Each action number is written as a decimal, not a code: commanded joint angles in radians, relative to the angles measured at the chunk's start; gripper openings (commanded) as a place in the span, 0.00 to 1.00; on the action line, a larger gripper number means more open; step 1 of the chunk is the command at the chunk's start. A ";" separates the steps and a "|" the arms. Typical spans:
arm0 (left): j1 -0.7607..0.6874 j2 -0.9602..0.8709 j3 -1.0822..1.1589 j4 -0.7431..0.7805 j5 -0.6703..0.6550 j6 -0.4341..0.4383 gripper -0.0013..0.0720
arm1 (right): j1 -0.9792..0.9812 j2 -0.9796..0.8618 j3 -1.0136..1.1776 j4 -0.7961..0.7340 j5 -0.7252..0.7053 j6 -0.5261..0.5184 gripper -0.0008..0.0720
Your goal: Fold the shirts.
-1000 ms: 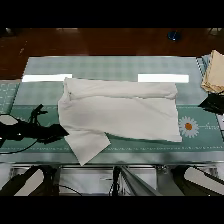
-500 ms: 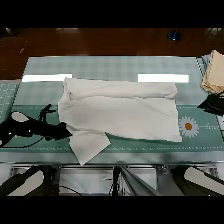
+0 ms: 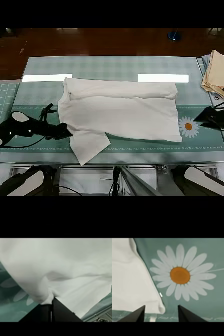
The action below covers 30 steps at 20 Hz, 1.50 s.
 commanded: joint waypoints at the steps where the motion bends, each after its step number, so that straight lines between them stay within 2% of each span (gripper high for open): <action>1: 0.000 -0.001 0.000 0.042 0.017 0.029 0.06 | -0.042 0.003 -0.121 0.061 0.032 -0.027 0.68; 6: 0.000 -0.001 0.000 0.042 0.024 0.029 0.06 | -0.041 0.003 -0.272 0.103 -0.070 -0.028 0.68; 11: 0.000 -0.001 0.000 0.042 0.024 0.037 0.06 | -0.041 0.003 -0.361 0.108 -0.116 -0.027 0.68; 14: 0.000 -0.001 0.000 0.042 0.024 0.037 0.06 | -0.040 0.003 -0.398 0.164 -0.151 -0.028 0.66; 15: 0.000 -0.001 0.000 0.042 0.024 0.037 0.06 | -0.040 0.003 -0.411 0.195 -0.168 -0.028 0.56; 17: 0.000 -0.001 0.000 0.042 0.025 0.037 0.06 | -0.040 0.003 -0.420 0.216 -0.209 -0.028 0.11; 18: 0.000 0.000 0.002 0.042 0.024 0.037 0.06 | -0.040 0.003 -0.420 0.232 -0.216 -0.032 0.04; 21: 0.000 0.018 0.036 0.039 0.000 0.037 0.06 | -0.040 0.046 -0.414 0.396 -0.157 -0.156 0.04; 25: 0.000 0.134 0.193 -0.064 -0.040 0.036 0.06 | -0.040 0.204 -0.336 0.637 -0.117 -0.168 0.04; 27: 0.000 0.174 0.298 -0.125 0.024 0.036 0.06 | -0.016 0.244 -0.297 0.791 -0.167 -0.168 0.04; 30: -0.001 0.131 0.443 -0.182 0.108 0.036 0.06 | 0.113 0.249 -0.177 0.787 -0.241 -0.166 0.04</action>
